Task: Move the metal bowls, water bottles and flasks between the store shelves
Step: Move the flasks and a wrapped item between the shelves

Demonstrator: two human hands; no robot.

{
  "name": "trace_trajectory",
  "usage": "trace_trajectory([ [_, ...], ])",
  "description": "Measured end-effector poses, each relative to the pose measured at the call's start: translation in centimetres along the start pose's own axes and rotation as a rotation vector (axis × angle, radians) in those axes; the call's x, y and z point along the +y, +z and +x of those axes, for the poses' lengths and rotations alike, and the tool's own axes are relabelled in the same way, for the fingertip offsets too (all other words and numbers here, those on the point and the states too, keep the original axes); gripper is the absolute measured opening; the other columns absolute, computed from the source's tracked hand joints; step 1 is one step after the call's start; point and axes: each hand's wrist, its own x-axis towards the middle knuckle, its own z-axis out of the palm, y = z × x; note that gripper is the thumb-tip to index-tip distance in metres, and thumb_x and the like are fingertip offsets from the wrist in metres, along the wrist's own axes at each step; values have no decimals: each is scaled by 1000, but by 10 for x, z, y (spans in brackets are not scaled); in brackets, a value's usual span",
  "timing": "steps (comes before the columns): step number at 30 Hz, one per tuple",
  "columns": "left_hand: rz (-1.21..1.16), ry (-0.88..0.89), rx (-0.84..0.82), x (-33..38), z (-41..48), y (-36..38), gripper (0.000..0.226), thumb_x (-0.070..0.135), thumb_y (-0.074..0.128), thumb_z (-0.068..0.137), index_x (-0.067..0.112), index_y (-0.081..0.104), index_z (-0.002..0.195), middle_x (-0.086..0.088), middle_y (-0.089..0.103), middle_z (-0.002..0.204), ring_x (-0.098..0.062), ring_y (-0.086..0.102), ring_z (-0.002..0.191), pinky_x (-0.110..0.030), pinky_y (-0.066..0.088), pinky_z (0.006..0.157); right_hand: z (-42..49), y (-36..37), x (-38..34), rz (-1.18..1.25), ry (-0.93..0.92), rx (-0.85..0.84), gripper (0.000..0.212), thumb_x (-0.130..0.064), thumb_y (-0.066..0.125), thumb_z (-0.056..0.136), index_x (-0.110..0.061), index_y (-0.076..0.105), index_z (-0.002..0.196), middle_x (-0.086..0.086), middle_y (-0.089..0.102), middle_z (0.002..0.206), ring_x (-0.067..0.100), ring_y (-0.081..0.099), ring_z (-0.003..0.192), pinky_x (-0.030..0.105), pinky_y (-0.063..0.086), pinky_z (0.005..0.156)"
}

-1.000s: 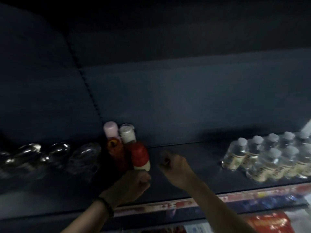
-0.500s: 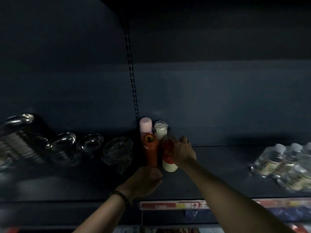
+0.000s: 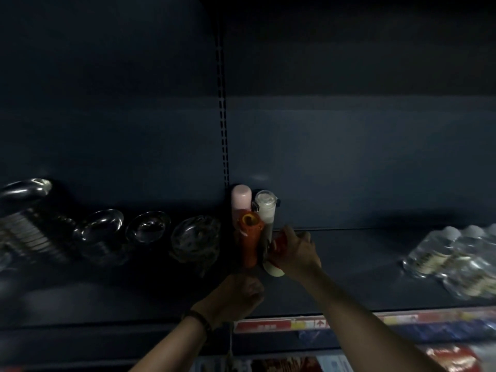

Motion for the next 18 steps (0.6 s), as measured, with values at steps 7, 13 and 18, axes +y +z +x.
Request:
trace_trajectory([
  [7,-121,-202,62,-2,-6,-7,29,29,70,103,19,74,129,7,76,121,-7,70,114,-4,46,89,-6,-17,29,96,-174,-16,82,-60,82,66,-52,43,137,-2,53,129,25,55,115,43,56,94],
  [13,-271,-296,142,-2,-26,-16,61,30,82,95,28,53,148,15,57,131,-2,61,119,-6,51,86,-10,-54,21,198,-370,-124,77,-46,95,63,-48,54,128,-13,61,122,8,63,108,22,54,84],
  [18,-466,-211,283,-3,-60,-23,90,30,98,76,35,48,150,19,62,142,-1,63,129,-25,58,102,-33,-72,-37,352,-515,-256,77,-35,100,65,-52,61,129,-24,72,118,-7,68,107,19,56,89],
])
